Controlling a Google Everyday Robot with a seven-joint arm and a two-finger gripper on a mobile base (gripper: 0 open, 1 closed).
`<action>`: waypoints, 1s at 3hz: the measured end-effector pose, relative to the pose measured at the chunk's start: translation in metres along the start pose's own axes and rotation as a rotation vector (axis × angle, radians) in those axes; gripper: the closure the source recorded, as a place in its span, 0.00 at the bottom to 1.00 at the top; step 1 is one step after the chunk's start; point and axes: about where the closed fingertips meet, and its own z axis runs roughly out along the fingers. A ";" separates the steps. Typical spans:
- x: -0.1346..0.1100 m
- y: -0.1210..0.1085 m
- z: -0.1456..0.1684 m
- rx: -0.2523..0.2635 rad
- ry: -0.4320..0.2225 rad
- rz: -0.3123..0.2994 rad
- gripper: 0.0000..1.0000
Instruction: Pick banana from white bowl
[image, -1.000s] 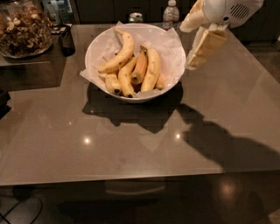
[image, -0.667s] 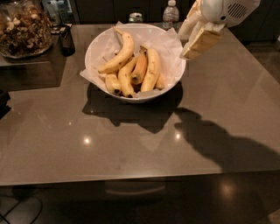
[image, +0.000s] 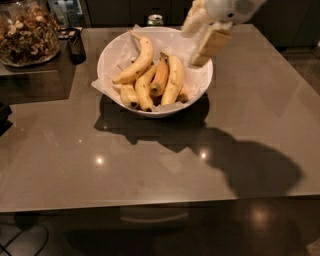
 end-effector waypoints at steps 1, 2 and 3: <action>-0.034 -0.028 0.023 -0.045 -0.050 -0.142 0.42; -0.061 -0.050 0.039 -0.060 -0.079 -0.256 0.40; -0.081 -0.064 0.057 -0.076 -0.110 -0.346 0.38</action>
Offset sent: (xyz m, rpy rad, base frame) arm 0.0578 0.1018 0.0143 -0.0655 -0.0256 0.4223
